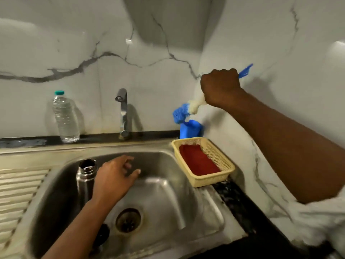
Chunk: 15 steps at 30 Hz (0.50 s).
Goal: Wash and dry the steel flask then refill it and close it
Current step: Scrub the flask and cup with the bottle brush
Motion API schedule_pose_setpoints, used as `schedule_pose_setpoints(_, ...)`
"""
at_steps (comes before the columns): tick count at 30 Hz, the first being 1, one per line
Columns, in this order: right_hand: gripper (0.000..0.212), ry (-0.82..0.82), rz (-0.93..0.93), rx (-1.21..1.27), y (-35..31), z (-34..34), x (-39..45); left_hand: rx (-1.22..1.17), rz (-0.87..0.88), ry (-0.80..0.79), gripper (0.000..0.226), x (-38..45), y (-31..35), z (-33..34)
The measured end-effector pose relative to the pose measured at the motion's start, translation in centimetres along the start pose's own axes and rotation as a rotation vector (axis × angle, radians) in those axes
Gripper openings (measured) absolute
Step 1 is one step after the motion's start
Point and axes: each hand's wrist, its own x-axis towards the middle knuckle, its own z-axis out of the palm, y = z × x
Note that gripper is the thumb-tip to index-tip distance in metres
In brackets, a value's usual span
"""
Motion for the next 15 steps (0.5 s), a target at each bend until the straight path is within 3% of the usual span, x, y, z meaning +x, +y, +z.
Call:
schedule_pose_setpoints(7, 0.014, -0.011, 0.004, -0.172, 0.1, 3.2, 2.8, -0.012, -0.028, -0.020, 0.050, 0.1, -0.5, 1.1)
schedule_pose_setpoints(15, 0.008, -0.055, -0.170, -0.205, -1.2, 8.4, 5.1, -0.003, -0.041, -0.044, 0.051, 0.1, -1.0, 1.6)
